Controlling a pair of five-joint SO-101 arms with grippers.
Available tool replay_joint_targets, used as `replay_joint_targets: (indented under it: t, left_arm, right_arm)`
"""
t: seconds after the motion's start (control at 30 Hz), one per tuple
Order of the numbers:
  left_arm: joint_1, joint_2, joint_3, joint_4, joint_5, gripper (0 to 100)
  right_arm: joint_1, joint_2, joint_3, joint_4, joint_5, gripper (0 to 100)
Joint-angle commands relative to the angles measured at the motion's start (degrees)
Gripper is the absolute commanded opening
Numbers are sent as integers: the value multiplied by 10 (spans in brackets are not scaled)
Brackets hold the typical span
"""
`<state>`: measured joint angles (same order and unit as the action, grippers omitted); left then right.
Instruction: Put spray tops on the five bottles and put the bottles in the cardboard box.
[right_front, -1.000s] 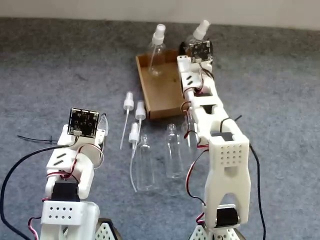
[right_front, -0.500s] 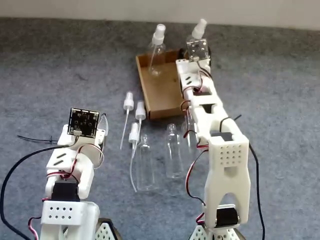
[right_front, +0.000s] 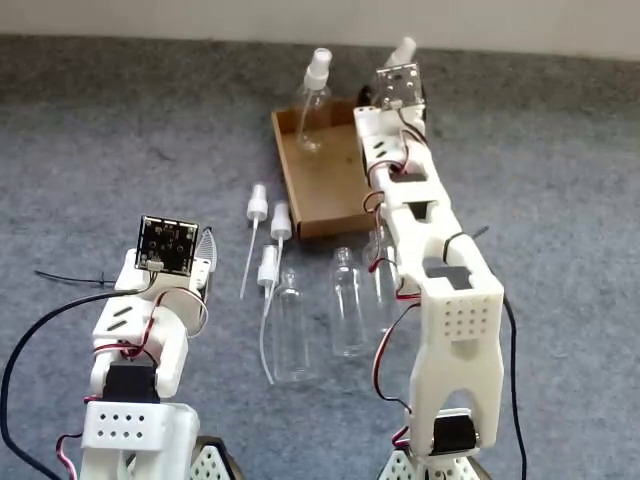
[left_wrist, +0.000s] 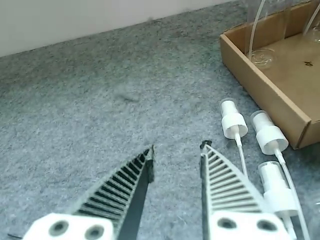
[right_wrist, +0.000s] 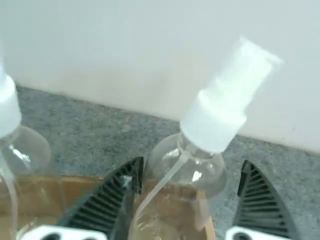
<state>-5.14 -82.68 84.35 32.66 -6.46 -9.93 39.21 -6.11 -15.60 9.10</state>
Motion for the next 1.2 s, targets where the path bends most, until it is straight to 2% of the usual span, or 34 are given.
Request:
replay_joint_targets:
  t: [0.0, 0.2, 0.43, 0.67, 1.17]
  left_arm:
    - [-8, -3, -2, -12, -1, 144]
    - [-8, -3, -2, -12, -1, 144]
    - [-10, -4, -2, -12, -1, 144]
    - [-11, -4, -2, -12, -1, 142]
    - [-11, -4, -2, -12, -1, 141]
  right_arm:
    - [3, -56, -36, 3, 5, 249]
    - [3, -89, -36, 43, 1, 249]
    - [2, -167, -36, 106, -63, 249]
    - [0, -253, -36, 189, -62, 249]
    - [3, -511, 2, 560, -62, 249]
